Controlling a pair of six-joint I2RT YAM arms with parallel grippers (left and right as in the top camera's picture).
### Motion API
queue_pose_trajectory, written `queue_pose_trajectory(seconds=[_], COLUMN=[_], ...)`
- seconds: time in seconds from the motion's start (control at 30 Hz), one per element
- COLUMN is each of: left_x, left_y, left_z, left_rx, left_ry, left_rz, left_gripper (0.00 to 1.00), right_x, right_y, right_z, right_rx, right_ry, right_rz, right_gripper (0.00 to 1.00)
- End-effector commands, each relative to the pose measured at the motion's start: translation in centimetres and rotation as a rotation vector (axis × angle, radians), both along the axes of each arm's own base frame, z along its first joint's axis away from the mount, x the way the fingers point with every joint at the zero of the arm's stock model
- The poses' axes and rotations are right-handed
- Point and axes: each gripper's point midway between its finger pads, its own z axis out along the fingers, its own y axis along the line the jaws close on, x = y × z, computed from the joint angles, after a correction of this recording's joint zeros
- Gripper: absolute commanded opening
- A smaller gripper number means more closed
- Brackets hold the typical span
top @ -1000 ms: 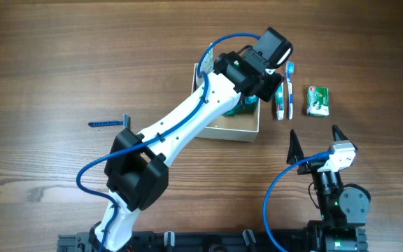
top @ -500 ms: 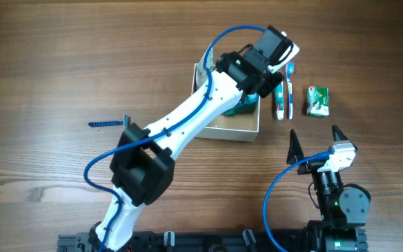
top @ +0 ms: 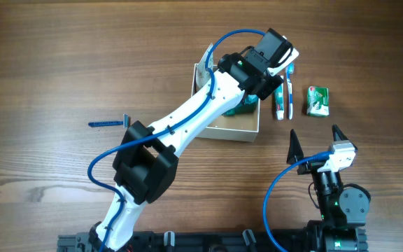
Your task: Pack container
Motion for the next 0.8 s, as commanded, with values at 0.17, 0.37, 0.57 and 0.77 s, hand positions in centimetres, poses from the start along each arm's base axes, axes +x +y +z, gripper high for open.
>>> queue_pose_trajectory(seconds=[0.17, 0.37, 0.57, 0.77], left_x=[-0.7, -0.9, -1.2, -1.2], left_y=[0.4, 0.2, 0.1, 0.1], left_z=[-0.6, -0.7, -2.0, -2.4], left_rx=[0.029, 0.021, 0.031, 0.037], left_ry=[0.038, 0.05, 0.081, 0.087], left_rz=[-0.028, -0.038, -0.048, -0.047], left_gripper=[0.57, 0.58, 0.56, 0.56], right_x=[-0.1, -0.1, -0.1, -0.1], right_y=[0.3, 0.3, 0.3, 0.3], right_z=[0.2, 0.2, 0.2, 0.2], right_rx=[-0.003, -0.003, -0.003, -0.003], right_ry=[-0.009, -0.009, -0.009, -0.009], right_rz=[0.015, 0.015, 0.015, 0.015], right_gripper=[1.0, 1.0, 1.0, 1.0])
